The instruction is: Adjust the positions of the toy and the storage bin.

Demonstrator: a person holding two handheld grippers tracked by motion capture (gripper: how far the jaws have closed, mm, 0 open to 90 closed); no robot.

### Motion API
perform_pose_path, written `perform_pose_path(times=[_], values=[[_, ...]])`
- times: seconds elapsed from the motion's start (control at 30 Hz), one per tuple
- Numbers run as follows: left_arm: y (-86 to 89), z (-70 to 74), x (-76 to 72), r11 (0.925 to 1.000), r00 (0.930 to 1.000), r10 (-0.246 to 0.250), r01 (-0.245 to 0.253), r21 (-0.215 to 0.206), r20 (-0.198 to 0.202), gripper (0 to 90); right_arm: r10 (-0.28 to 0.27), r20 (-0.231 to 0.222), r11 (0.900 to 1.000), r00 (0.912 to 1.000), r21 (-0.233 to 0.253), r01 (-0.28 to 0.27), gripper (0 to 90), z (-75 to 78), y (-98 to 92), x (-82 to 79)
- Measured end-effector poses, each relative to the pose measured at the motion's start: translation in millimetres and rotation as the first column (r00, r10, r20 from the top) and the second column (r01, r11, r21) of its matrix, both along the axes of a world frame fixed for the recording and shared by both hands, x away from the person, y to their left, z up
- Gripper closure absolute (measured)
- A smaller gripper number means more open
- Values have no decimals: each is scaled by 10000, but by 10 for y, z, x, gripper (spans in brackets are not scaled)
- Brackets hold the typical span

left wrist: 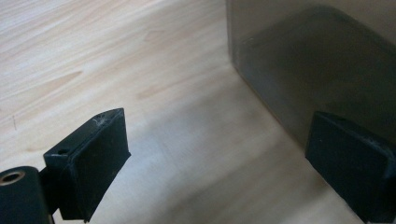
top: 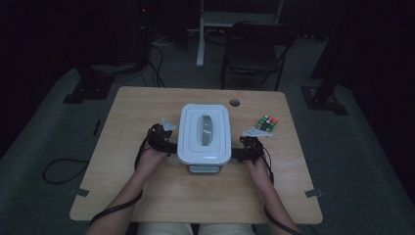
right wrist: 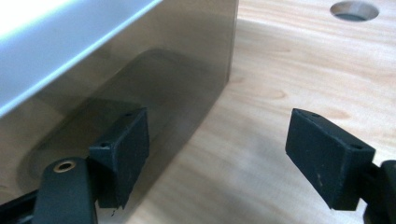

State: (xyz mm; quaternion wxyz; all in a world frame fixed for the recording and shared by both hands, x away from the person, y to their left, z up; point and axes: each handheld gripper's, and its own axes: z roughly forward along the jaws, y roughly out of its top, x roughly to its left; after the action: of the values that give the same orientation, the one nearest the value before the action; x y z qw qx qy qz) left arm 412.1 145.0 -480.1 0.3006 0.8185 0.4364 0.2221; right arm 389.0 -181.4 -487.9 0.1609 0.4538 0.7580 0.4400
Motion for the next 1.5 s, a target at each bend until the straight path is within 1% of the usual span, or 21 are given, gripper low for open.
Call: perform_pose_path(times=[0.03, 0.13, 0.23, 0.4, 0.5, 0.57, 0.63, 0.8, 0.87, 0.93, 0.97, 1.0, 1.03, 1.1, 1.13, 1.23, 1.27, 1.33, 1.37, 1.47, 1.5], values=[[-20, 10, -67, 9999, 10000, -27, 27, 148, 1, 68, -22, -3, 10000, 10000, 12, 22, 218, -3, -6, -23], [-32, 17, -130, 9996, 9999, -134, 134, 232, -13, 68, -7, 39, 10000, 10000, 92, 7, 218, -14, -18, -78], [-33, 30, -248, 9993, 9997, -256, 257, 280, -27, 68, 223, 11, 9994, 9997, 262, -224, 218, -34, -50, -179], [-53, 29, -374, 9986, 9990, -440, 441, 302, -43, 68, 611, 49, 9978, 9981, 241, -612, 218, -29, -89, -304], [-76, 25, -447, 9979, 9985, -549, 548, 359, -3, 68, 667, 47, 9975, 9978, 244, -668, 218, -20, -103, -343], [-88, 23, -510, 9970, 9978, -658, 657, 414, 6, 68, 612, -49, 9968, 9981, 517, -608, 218, -17, -129, -395], [-95, 21, -576, 9961, 9968, -789, 792, 399, -91, 68, 633, -126, 9959, 9979, 661, -624, 218, -20, -150, -433], [-117, 37, -729, 9938, 9948, -1018, 1015, 453, 33, 68, 813, -185, 9944, 9965, 693, -799, 217, -43, -198, -563], [-135, 51, -784, 9931, 9940, -1093, 1090, 427, 45, 67, 815, -272, 9952, 9963, 569, -798, 215, -80, -221, -609], [-140, 60, -830, 9923, 9926, -1212, 1212, 269, -21, 67, 820, -390, 9949, 9959, 614, -795, 206, -114, -254, -629], [-137, 58, -847, 9914, 9917, -1287, 1288, 212, -39, 65, 757, -318, 9960, 9966, 507, -740, 185, -126, -271, -645], [-121, 50, -849, 9905, 9905, -1374, 1374, -1, -4, 65, 757, -318, 9960, 9966, 507, -740, 185, -126, -271, -645], [-86, 16, -827, 9901, 9908, -1355, 1356, -370, 52, 46, 781, -284, 9962, 9965, 419, -769, 163, -134, -291, -656], [-12, -59, -736, 9906, 9930, -1172, 1159, -724, -145, 28, 759, -293, 9954, 9967, 614, -740, 140, -164, -342, -643], [21, -92, -689, 9905, 9937, -1096, 1071, -857, -249, 28, 487, -266, 9977, 9985, 475, -474, 148, -188, -365, -623], [70, -141, -572, 9914, 9946, -950, 907, -948, -413, 28, 69, -364, 9985, 9993, 540, -49, 144, -252, -432, -511], [78, -146, -536, 9916, 9948, -928, 884, -942, -426, 28, 69, -364, 9985, 9993, 540, -49, 144, -252, -432, -511], [85, -150, -455, 9919, 9958, -837, 798, -991, -359, 28, -103, -414, 9991, 9991, 403, 120, 138, -263, -453, -388], [88, -153, -424, 9920, 9962, -779, 737, -1022, -381, 28, -103, -414, 9991, 9991, 403, 120, 138, -263, -453, -388], [113, -168, -285, 9889, 9967, -572, 486, -1406, -576, 28, -307, -385, 9987, 9988, 383, 322, 138, -260, -457, -252], [137, -165, -232, 9808, 9960, -574, 435, -1901, -683, 28, -395, -401, 9984, 9984, 399, 411, 138, -259, -458, -220]])
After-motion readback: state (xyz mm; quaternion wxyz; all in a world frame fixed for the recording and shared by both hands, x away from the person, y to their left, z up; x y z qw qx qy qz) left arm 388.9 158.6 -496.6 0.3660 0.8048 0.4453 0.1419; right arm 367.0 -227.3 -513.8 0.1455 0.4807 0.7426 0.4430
